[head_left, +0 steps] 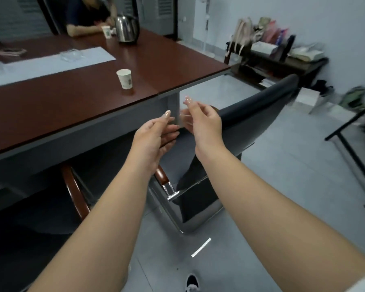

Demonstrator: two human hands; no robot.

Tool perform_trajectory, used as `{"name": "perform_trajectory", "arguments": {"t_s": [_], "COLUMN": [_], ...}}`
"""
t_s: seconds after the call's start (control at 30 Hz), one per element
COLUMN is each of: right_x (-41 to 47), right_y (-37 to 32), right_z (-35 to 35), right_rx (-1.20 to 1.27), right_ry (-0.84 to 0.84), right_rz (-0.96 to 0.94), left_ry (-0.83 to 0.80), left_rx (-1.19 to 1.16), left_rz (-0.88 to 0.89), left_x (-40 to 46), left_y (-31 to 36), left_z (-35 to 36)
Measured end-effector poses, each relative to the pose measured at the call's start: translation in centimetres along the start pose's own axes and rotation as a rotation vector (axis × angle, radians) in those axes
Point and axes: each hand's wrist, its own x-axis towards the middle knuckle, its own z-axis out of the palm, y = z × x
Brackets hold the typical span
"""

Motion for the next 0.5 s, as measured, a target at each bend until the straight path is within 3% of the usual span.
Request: {"name": "perform_trajectory", "arguments": {"t_s": [0.2, 0.33, 0.5], "right_x": [-2.7, -3.9, -3.7], "right_y": [-3.0, -4.6, -4.6], "right_z": [-4.4, -7.6, -12.3], "right_rx": [-0.037, -0.059, -0.161], "right_ry": [0.109, 0.090, 0.049], "right_rz": [-0.035, -0.063, -0.049], "left_ry": [-0.052, -0.112, -0.053], "left_rx": [0.019, 0.076, 0.084], "left_rz": [0.023, 0.034, 0.035], "left_x": [-4.1, -6.3, -7.5], "left_y": [0.6, -0.2, -1.5], "left_z": [1.5, 3.3, 5.7]}}
